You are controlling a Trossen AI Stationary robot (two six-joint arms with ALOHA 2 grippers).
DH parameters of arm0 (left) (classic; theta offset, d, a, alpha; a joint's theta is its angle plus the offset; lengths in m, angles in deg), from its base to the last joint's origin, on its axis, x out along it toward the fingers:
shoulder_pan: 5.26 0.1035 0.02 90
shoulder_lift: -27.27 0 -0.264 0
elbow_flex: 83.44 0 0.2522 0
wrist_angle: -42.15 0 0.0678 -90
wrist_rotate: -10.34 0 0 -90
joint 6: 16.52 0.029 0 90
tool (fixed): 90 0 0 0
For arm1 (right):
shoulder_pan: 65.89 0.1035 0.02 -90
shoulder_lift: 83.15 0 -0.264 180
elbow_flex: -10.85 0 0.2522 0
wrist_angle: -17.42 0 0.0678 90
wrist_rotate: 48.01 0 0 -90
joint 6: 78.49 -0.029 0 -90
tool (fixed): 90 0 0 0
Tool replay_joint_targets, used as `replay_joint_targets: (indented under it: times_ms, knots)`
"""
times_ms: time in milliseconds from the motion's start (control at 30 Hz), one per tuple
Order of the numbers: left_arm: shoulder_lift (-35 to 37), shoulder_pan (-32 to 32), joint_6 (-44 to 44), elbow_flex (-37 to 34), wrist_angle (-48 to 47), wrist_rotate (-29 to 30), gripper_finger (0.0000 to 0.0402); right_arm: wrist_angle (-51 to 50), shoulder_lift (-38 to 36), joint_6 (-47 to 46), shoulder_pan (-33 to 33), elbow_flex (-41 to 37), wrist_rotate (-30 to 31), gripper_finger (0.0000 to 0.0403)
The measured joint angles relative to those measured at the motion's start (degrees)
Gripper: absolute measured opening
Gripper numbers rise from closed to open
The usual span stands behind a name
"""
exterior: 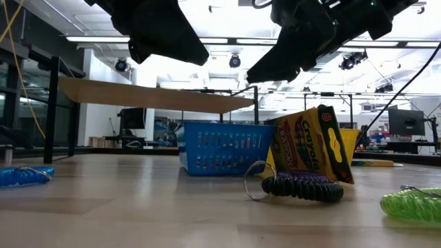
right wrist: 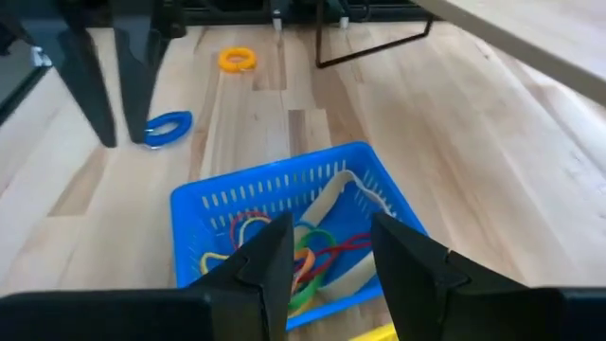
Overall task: Pick & Place Office Desk Supplies
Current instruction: Put the top left yellow crayon box into the yellow bin
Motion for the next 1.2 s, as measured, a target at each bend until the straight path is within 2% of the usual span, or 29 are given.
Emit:
replay_joint_targets:
  times_ms: [267,433,933,1100,1200]
  knots:
    - [0.0,0.0,0.0,0.0,0.9,0.0,0.0045,-3.4,-1.9,-0.3,-3.1,0.1,8.0,0.0132]
    - [0.0,0.0,0.0,0.0,1.2,0.0,0.0045,-5.7,-2.6,-0.1,-6.4,0.1,10.0,0.0132]
    - [0.0,0.0,0.0,0.0,2.0,0.0,0.0045,-13.2,-2.5,-4.4,-18.3,0.0,9.3,0.0132]
    - [0.0,0.0,0.0,0.0,2.0,0.1,0.0045,-16.4,-2.5,-8.4,-22.6,0.0,4.1,0.0132]
    - [0.0,0.0,0.0,0.0,2.0,0.1,0.0045,-21.8,-2.5,-9.2,-24.5,1.9,1.7,0.0132]
